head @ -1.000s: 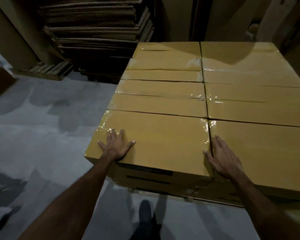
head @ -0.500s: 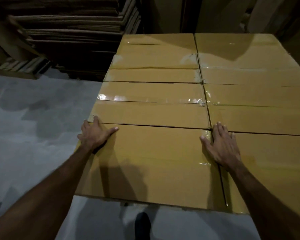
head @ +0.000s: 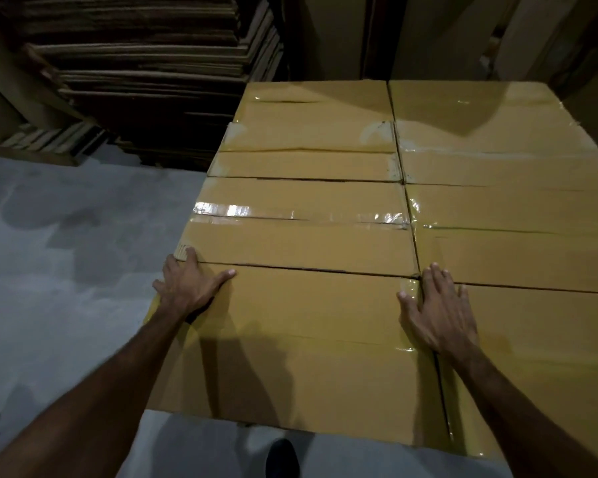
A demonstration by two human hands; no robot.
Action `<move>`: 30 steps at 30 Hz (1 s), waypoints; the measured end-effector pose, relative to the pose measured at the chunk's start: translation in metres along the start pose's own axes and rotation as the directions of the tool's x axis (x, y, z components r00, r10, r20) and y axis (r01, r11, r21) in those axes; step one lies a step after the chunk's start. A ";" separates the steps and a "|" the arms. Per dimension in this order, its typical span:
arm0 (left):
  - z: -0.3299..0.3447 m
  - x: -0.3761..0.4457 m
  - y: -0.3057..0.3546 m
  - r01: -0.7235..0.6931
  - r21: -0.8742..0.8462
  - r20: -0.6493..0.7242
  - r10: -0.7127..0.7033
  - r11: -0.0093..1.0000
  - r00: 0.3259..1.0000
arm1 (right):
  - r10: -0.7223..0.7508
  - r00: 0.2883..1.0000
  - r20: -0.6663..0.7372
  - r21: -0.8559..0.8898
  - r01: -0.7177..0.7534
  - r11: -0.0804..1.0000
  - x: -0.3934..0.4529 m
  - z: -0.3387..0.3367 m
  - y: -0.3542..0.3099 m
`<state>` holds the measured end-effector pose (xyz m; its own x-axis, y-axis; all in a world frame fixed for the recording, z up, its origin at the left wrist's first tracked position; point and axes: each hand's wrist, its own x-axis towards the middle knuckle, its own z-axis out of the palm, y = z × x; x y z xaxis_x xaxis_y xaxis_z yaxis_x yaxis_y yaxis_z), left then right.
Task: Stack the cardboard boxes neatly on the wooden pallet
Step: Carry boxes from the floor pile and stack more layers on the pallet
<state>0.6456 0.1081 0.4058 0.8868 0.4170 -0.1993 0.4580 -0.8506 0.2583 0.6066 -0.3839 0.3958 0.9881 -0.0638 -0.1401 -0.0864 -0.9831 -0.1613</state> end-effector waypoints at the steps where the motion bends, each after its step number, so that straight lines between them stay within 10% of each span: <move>1: 0.001 0.000 0.005 -0.015 0.039 -0.003 0.015 0.999 1.000 | 0.004 1.000 0.002 0.006 -0.004 1.000 0.003 -0.002 0.000; 13: 0.052 0.054 0.189 -0.607 0.205 0.140 0.591 0.767 0.794 | 0.025 1.000 0.004 0.054 -0.026 0.998 0.110 -0.029 -0.007; 30: 0.107 0.102 0.389 -0.770 0.239 0.129 0.767 0.591 0.629 | -0.198 0.980 0.020 -0.064 0.199 0.978 0.270 -0.053 0.034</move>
<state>0.9074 -0.2143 0.3849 0.9008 -0.4315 -0.0491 -0.4271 -0.9007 0.0802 0.8775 -0.4439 0.4037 0.9829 0.1355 -0.1250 0.1202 -0.9851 -0.1228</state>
